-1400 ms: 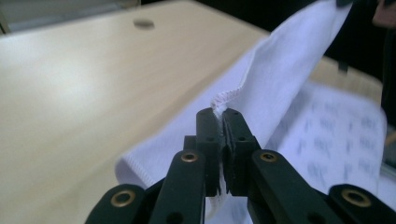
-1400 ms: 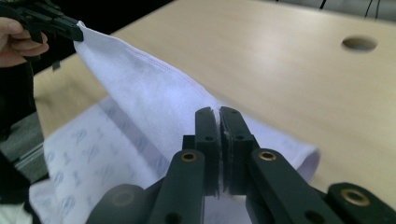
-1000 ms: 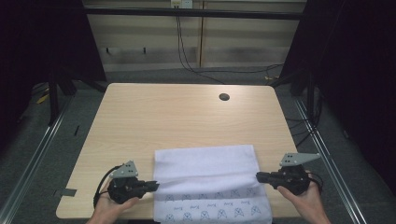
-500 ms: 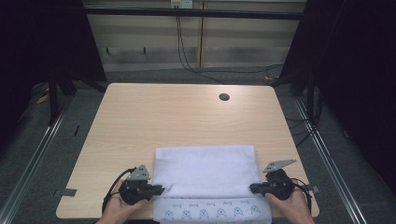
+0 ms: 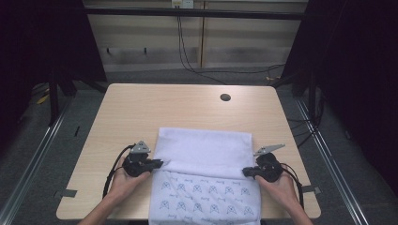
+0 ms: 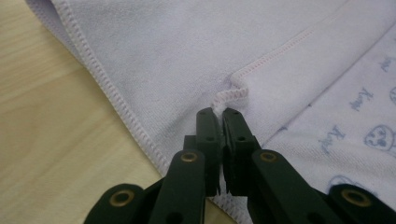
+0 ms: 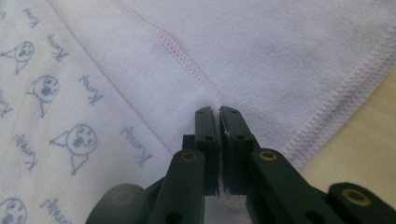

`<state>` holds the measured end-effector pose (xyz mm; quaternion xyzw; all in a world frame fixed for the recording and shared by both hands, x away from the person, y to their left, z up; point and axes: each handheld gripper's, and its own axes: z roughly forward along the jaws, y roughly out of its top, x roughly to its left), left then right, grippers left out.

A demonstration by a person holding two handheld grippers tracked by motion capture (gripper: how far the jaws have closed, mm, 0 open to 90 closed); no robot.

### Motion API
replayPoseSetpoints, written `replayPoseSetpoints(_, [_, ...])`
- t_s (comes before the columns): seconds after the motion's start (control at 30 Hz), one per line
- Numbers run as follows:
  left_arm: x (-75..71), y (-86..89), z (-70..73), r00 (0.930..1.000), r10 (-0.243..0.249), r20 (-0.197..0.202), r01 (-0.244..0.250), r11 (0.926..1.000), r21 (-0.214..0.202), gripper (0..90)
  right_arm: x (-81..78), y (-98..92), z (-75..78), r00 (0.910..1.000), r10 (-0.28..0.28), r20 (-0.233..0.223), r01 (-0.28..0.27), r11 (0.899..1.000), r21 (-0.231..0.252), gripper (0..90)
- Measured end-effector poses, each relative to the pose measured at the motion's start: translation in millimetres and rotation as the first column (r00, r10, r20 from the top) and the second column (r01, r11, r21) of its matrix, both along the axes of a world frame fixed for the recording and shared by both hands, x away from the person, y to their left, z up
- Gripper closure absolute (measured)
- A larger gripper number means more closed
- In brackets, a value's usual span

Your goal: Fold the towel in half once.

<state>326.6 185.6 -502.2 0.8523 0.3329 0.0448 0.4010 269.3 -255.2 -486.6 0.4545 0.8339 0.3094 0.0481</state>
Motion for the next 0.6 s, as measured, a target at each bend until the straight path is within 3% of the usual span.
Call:
replayPoseSetpoints(0.2, [4.7,2.3,-0.1,0.9999,0.015,0.006,-0.015,0.9999,0.002,86.6,11.9,0.9,-1.8,0.9998,-0.015,0.015,0.015,1.000,0.012,86.8])
replayPoseSetpoints(0.33, [11.8,1.4,1.7,0.9997,0.013,0.019,-0.014,0.9992,0.038,86.5,17.7,3.7,-1.4,0.9996,-0.015,0.025,0.015,1.000,-0.006,86.8])
replayPoseSetpoints(0.43, [18.5,2.1,-0.1,0.9991,0.036,0.020,-0.037,0.9992,0.016,86.5,24.5,4.5,-1.5,0.9994,-0.020,0.029,0.020,1.000,-0.011,86.7])
replayPoseSetpoints(0.6, [26.4,-0.8,1.2,0.9989,0.040,0.024,-0.041,0.9985,0.037,86.5,33.6,3.0,-2.0,0.9988,-0.038,0.032,0.038,0.999,-0.012,86.7])
